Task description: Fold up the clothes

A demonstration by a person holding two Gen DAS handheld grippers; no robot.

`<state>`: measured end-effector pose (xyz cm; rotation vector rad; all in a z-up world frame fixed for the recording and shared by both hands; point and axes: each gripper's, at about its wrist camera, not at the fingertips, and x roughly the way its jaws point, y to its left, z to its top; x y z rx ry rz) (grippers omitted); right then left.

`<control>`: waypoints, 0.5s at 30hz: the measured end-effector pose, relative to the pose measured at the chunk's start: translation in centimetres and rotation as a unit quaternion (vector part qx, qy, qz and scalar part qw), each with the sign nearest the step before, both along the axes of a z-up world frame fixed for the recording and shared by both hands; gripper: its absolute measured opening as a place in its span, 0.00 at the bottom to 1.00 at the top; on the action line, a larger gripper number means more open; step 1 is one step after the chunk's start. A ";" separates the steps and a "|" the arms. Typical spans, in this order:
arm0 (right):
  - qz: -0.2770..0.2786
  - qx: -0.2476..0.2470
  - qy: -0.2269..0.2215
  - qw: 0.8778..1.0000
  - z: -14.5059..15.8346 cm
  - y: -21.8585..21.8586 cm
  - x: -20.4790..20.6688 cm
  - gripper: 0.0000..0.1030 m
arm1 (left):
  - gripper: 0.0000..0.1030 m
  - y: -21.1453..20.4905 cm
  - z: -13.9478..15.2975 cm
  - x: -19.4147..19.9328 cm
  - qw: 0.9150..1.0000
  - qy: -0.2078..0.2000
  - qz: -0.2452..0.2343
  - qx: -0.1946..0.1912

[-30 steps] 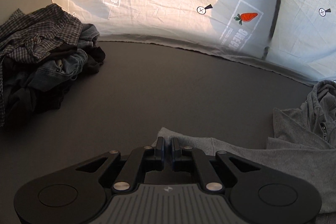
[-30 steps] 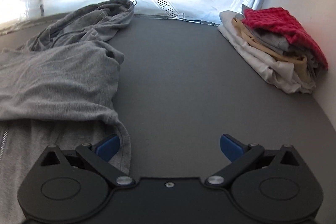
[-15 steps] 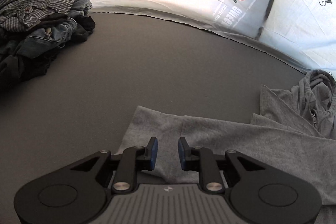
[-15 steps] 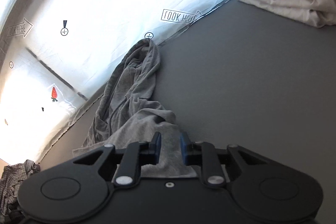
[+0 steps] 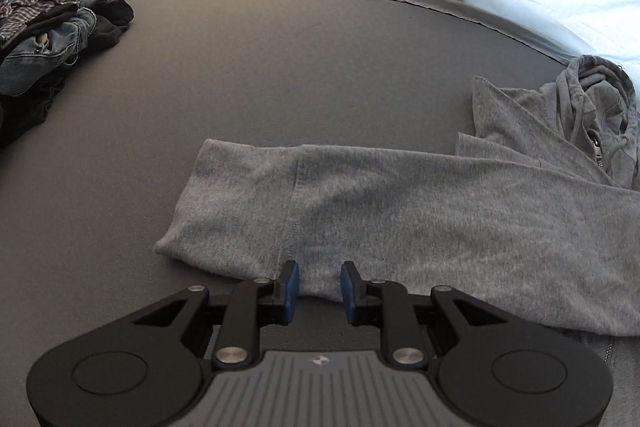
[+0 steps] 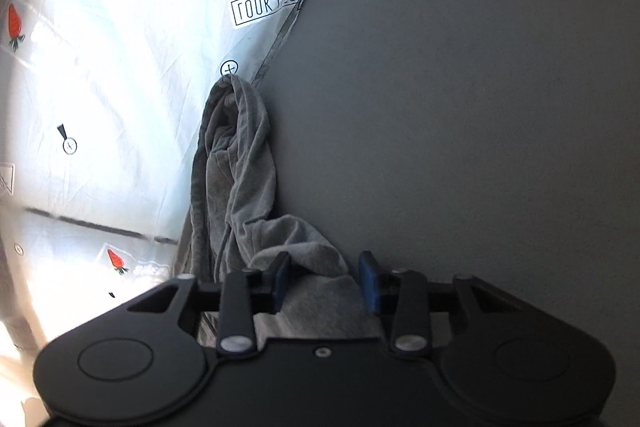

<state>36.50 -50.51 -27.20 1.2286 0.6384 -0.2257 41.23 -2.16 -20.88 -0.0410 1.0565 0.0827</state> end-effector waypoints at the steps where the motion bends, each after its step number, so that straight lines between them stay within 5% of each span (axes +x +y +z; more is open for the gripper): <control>1: -0.002 0.003 -0.004 1.000 0.0 -0.2 0.4 0.22 | 0.26 -0.1 0.0 0.0 1.000 -0.001 -0.001 0.003; 11: -0.053 0.027 -0.062 0.996 0.6 -3.8 3.0 0.05 | 0.27 -0.1 -0.1 0.0 1.000 -0.002 -0.001 0.002; 15: -0.044 -0.075 -0.038 0.996 3.3 -3.8 2.7 0.05 | 0.28 0.2 -0.1 0.1 1.000 -0.001 0.004 -0.008</control>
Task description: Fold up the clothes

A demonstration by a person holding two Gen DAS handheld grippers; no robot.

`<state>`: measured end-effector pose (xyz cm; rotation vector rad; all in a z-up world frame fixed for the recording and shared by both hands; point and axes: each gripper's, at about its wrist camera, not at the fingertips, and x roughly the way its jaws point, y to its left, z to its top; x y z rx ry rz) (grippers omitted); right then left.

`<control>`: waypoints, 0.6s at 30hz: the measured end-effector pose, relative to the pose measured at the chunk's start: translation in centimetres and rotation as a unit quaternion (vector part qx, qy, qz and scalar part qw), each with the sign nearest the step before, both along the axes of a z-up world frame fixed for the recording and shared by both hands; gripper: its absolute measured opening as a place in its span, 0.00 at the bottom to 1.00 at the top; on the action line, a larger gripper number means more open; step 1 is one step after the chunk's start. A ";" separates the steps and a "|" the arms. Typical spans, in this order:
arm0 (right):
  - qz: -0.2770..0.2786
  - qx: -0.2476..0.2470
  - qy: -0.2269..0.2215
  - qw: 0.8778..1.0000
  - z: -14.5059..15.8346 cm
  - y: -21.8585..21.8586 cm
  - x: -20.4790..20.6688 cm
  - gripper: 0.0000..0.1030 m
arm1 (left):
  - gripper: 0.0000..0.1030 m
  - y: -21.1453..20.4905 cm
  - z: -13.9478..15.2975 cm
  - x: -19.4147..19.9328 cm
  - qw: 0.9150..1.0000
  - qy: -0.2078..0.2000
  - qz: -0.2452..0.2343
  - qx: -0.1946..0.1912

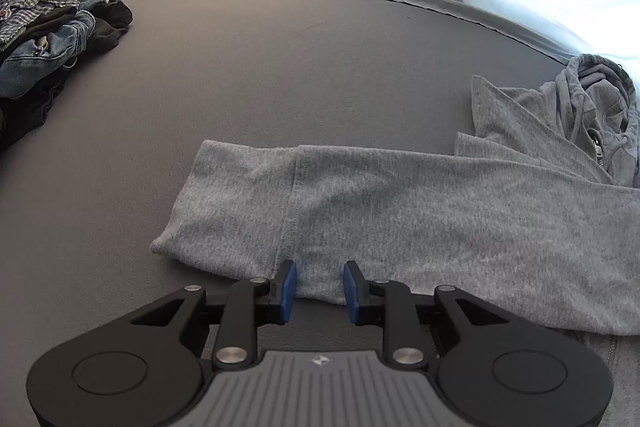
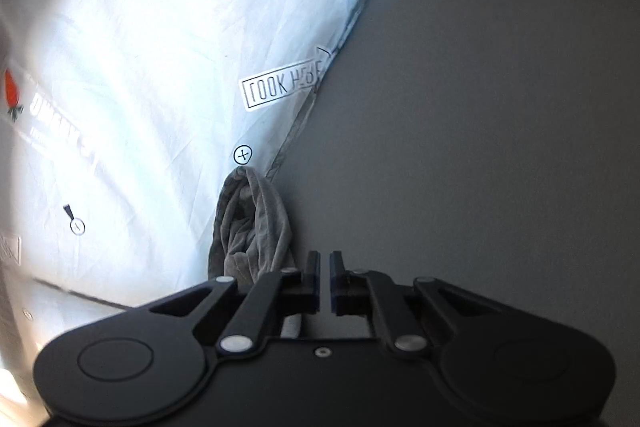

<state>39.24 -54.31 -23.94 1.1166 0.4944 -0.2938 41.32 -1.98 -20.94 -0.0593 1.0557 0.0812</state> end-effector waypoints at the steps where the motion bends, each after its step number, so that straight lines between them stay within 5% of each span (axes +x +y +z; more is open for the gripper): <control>1: 0.019 -0.034 0.004 0.999 0.8 0.8 -0.1 0.06 | 0.28 0.1 0.0 0.0 1.000 0.001 0.003 -0.005; 6: 0.127 -0.198 0.020 0.972 3.7 6.4 -1.5 0.07 | 0.29 0.6 0.3 0.1 1.000 0.004 0.013 -0.022; 11: 0.177 -0.246 0.078 0.950 1.5 10.7 -3.1 0.14 | 0.33 1.1 1.0 -0.2 0.999 -0.007 0.016 -0.028; 14: 0.167 -0.342 0.149 0.912 0.2 12.8 -3.8 0.48 | 0.49 2.0 1.7 -0.5 0.999 -0.026 0.028 -0.021; 15: 0.163 -0.372 0.170 0.898 -0.2 13.5 -4.1 0.70 | 0.52 2.4 1.8 -0.5 0.999 -0.031 0.033 -0.018; 16: 0.160 -0.377 0.181 0.894 -0.4 13.7 -4.4 0.84 | 0.58 2.9 2.0 -0.5 0.998 -0.036 0.038 -0.014; 18: 0.151 -0.375 0.177 0.897 -0.7 13.5 -5.0 0.89 | 0.64 3.8 2.3 -0.5 0.998 -0.047 0.049 -0.007</control>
